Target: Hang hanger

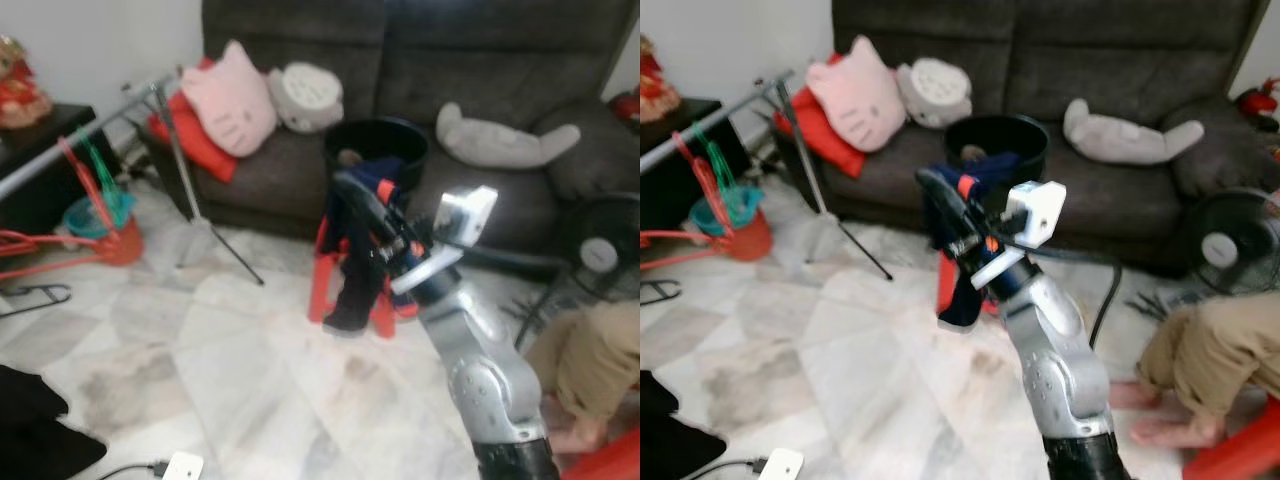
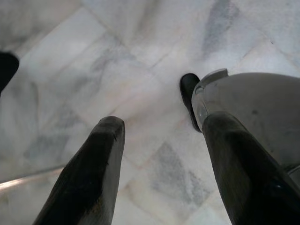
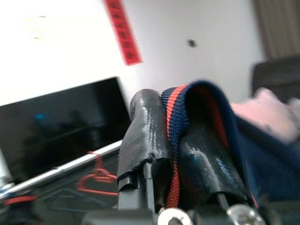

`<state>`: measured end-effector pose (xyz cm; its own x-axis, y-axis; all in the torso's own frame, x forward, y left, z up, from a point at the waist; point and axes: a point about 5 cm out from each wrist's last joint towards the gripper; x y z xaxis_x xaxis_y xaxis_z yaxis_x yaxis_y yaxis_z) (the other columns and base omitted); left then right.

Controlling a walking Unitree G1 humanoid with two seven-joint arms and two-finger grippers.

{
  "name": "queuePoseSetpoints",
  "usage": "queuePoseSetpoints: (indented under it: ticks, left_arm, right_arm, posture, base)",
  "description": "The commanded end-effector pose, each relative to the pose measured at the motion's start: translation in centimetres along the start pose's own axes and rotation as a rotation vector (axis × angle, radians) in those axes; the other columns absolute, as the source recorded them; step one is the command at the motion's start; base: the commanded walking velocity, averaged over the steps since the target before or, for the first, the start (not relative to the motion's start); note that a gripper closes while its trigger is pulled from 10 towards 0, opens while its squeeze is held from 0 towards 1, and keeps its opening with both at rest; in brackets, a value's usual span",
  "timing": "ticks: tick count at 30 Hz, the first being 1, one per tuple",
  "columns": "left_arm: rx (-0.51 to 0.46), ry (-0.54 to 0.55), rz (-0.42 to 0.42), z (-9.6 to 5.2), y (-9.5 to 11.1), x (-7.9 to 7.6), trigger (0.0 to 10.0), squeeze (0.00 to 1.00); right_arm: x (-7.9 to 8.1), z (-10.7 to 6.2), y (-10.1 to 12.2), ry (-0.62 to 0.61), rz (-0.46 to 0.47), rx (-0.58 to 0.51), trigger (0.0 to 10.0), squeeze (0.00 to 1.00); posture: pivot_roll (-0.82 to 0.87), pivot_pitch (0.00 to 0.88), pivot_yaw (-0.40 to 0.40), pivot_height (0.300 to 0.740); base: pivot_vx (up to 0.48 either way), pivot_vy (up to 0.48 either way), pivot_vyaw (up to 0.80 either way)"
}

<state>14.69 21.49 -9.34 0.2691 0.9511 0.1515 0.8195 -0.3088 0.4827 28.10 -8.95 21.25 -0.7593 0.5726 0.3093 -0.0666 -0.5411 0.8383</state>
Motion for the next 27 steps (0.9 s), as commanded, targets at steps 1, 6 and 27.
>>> queuePoseSetpoints:
  ticks: [1,6,27]
  left_arm:
    - [0.018,-0.007,-0.002,-0.1,-0.5,-0.2,10.0,0.0]
    - [0.018,-0.006,-0.003,-0.1,-0.5,-0.1,10.0,0.0]
    - [-0.092,0.115,-0.164,-0.1,1.2,1.7,10.0,0.0]
  right_arm:
    - [0.4,0.1,0.6,0.039,0.0,-0.013,10.0,0.0]
    - [0.5,-0.4,-0.1,0.062,0.025,0.015,10.0,0.0]
    - [-12.8,-12.8,-7.6,-1.131,-0.115,0.247,10.0,0.0]
  posture:
    - [-0.07,0.0,0.053,0.74]
    - [-0.06,0.0,0.051,0.74]
    - [-0.05,0.0,0.041,0.74]
  base:
    - [0.0,0.0,0.0]
    - [0.0,0.0,0.0]
    - [0.0,0.0,0.0]
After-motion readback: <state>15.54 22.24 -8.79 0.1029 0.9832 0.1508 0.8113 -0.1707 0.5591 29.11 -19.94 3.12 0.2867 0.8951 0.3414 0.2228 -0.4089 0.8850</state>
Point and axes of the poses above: a point about 5 cm out from each wrist's last joint towards the gripper, its own z axis pointing out of the wrist towards the gripper, its own y axis along the axis of the wrist's last joint, x = y × z, and after that the axes turned 6 degrees about z, right-handed
